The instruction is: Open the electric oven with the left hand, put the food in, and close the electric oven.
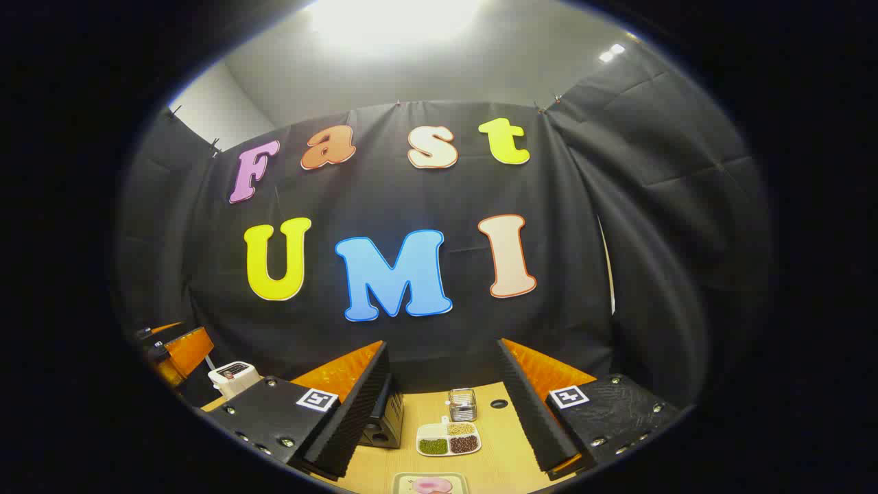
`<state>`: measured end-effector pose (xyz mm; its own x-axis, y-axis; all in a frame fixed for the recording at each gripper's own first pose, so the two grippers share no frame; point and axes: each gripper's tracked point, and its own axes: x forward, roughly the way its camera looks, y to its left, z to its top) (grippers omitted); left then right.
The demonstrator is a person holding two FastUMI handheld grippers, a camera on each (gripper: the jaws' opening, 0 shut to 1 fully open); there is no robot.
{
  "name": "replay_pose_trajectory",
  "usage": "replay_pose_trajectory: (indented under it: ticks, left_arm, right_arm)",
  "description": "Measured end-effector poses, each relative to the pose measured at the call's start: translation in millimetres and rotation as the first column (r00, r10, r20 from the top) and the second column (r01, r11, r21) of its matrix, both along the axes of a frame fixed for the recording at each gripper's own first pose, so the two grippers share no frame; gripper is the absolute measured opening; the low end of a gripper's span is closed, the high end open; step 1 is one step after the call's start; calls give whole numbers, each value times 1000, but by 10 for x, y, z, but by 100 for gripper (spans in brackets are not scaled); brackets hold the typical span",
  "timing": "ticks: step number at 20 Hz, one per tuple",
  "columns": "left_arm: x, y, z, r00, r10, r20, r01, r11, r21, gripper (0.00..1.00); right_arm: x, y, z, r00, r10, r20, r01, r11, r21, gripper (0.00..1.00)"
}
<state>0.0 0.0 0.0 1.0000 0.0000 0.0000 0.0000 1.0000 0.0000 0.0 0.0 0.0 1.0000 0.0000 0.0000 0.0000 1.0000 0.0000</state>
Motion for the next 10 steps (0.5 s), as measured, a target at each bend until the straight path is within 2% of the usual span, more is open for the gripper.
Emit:
replay_pose_trajectory:
  ticks: [2, 7, 8, 10]
  left_arm:
    - [32, -46, -10, 1000, -6, -3, 6, 1000, -4, 95]
    - [20, -57, 23, 1000, -12, 4, 12, 1000, 0, 95]
    - [25, -57, 12, 1000, -15, 1, 15, 1000, -4, 100]
    - [34, -50, -13, 1000, -18, -9, 18, 1000, -9, 95]
  right_arm:
    - [1, 10, 8, 1000, 6, 6, -6, 1000, -14, 96]
    - [-3, 21, -64, 1000, 12, -18, -12, 1000, 1, 96]
    - [-10, 6, -69, 1000, 8, -18, -8, 1000, -3, 96]
    - [-31, -11, -74, 1000, 0, -17, 0, 1000, -13, 96]
